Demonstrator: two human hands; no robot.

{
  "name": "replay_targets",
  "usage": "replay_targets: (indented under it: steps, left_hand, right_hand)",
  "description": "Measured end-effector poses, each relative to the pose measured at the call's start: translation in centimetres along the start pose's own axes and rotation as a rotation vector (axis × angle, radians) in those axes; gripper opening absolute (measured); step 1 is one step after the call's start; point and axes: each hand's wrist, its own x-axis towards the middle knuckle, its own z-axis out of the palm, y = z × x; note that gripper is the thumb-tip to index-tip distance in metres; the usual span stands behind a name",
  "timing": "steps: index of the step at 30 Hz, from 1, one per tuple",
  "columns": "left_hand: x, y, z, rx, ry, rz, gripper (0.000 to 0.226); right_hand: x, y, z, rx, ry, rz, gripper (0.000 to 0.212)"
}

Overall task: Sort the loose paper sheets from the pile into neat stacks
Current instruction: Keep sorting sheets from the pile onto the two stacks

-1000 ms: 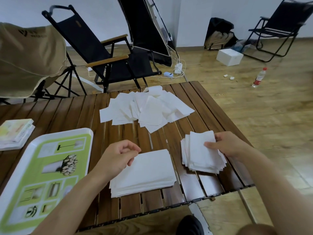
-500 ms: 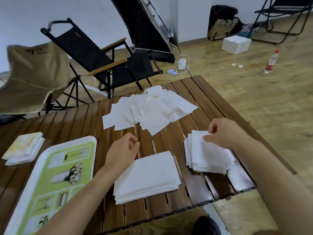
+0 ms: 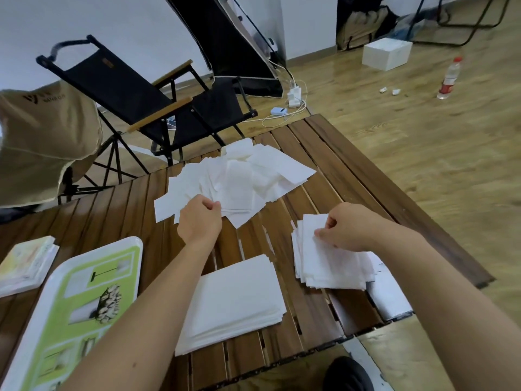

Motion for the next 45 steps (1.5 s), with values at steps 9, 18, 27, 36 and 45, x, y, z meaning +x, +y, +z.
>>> replay_targets:
  steps: [9, 18, 27, 36, 45]
  left_hand:
    - [1.3, -4.5, -6.6, 0.307, 0.194, 0.307, 0.025]
    - [-0.3, -8.5, -11.1, 0.026, 0.263, 0.309, 0.020]
    - [-5.3, -6.7, -14.4, -0.535, 0.298, 0.362, 0.015]
    - [-9.1, -4.6, -17.4, -0.845, 0.041, 0.324, 0.006]
    - [-8.9, -6.9, -14.5, -0.819, -0.455, -0.130, 0.025]
  right_hand:
    - [-1.1, -1.6, 0.4, -0.035, -0.024, -0.011, 0.034]
    - [-2.5, -3.8, 1.8, -0.141, -0.038, -0.079, 0.041]
    - [-4.4, -7.8, 3.0, 0.010, 0.107, -0.222, 0.027]
    - [-6.8, -11.5, 3.4, 0.680, -0.250, -0.388, 0.053]
    - [-6.0, -10.9, 3.7, 0.756, -0.329, -0.249, 0.037]
